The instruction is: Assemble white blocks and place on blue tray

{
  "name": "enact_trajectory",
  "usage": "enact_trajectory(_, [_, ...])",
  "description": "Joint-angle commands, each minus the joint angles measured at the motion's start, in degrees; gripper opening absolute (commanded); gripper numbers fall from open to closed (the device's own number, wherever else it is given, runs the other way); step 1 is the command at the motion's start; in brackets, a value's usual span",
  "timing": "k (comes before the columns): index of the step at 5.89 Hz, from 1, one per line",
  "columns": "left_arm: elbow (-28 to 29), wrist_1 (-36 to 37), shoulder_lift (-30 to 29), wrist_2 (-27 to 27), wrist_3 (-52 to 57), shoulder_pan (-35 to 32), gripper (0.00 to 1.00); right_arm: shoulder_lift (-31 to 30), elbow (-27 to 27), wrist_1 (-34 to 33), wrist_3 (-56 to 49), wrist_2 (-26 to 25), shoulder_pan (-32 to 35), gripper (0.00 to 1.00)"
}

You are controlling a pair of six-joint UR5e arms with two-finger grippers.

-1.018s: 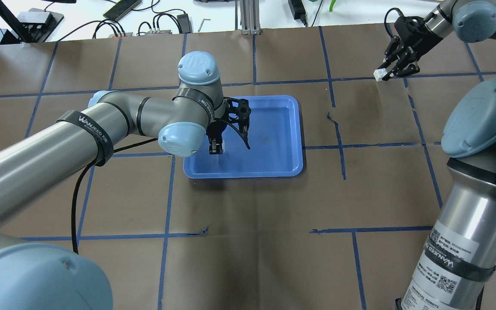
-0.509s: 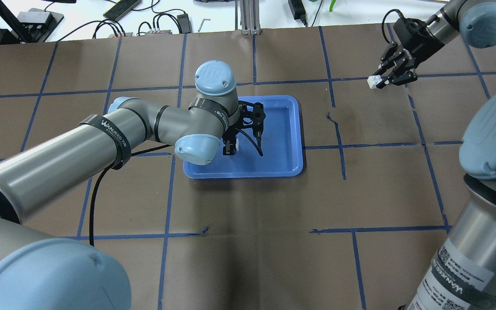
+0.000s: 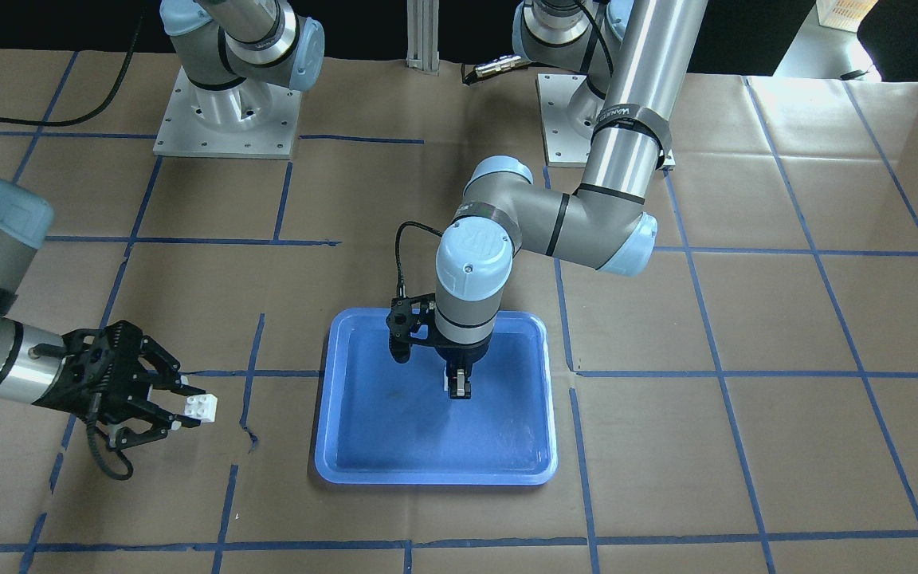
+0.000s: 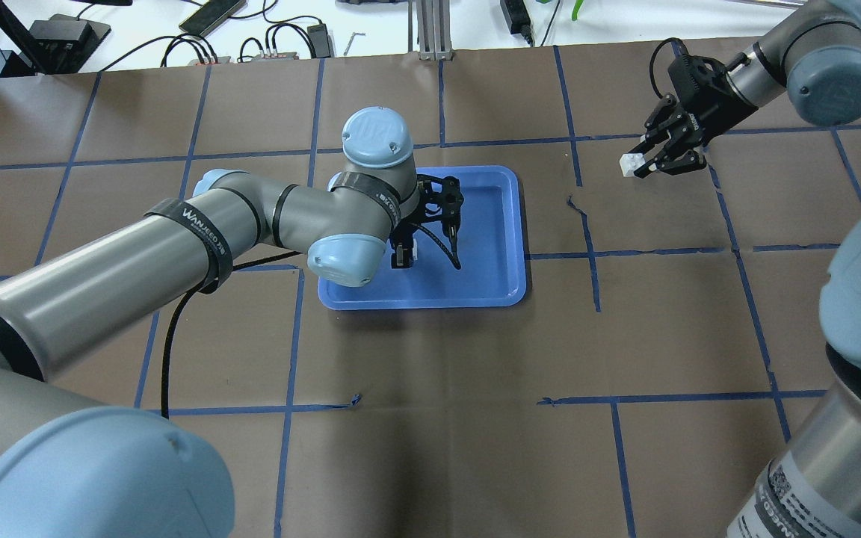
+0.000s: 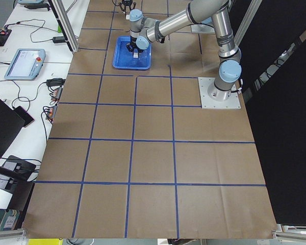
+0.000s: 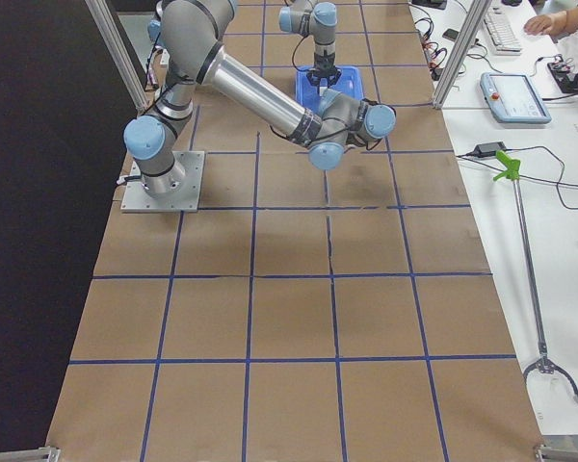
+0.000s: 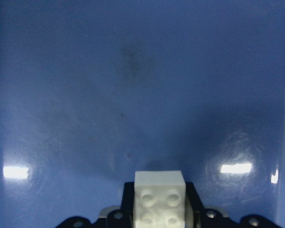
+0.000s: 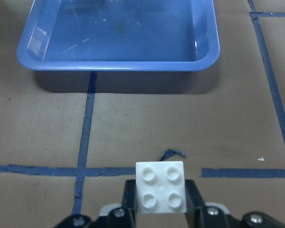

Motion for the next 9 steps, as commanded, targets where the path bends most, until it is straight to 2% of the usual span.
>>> enact_trajectory(1, [0.1, -0.2, 0.4, -0.1, -0.5, 0.0, 0.66, -3.9, 7.2, -6.5, 5.9, 1.7, 4.6, 0.21])
enact_trajectory(3, [0.4, -1.8, 3.9, 0.2, -0.6, 1.1, 0.66, -6.0, 13.5, -17.4, 12.5, 1.7, 7.9, 0.22])
enact_trajectory(4, [0.6, -7.0, 7.6, 0.0, -1.3, 4.0, 0.66, -6.1, 14.9, -19.6, 13.3, 1.7, 8.4, 0.22])
enact_trajectory(5, [0.6, -14.5, 12.8, -2.8, -1.7, 8.0, 0.66, -6.5, 15.0, -19.7, 15.6, 1.7, 10.0, 0.22])
enact_trajectory(6, [0.6, -22.0, 18.0, -3.3, -1.8, 10.8, 0.66, -6.9, 15.0, -23.1, 20.9, 1.6, 13.4, 0.22])
enact_trajectory(8, [1.7, -34.3, 25.8, -3.0, -3.3, 11.6, 0.66, -6.2, 15.0, -31.6, 33.9, 0.8, 21.4, 0.22])
enact_trajectory(9, [4.4, -39.2, 27.0, -2.7, -5.9, 11.5, 0.66, -5.5, 15.0, -33.5, 36.4, 0.6, 24.1, 0.22])
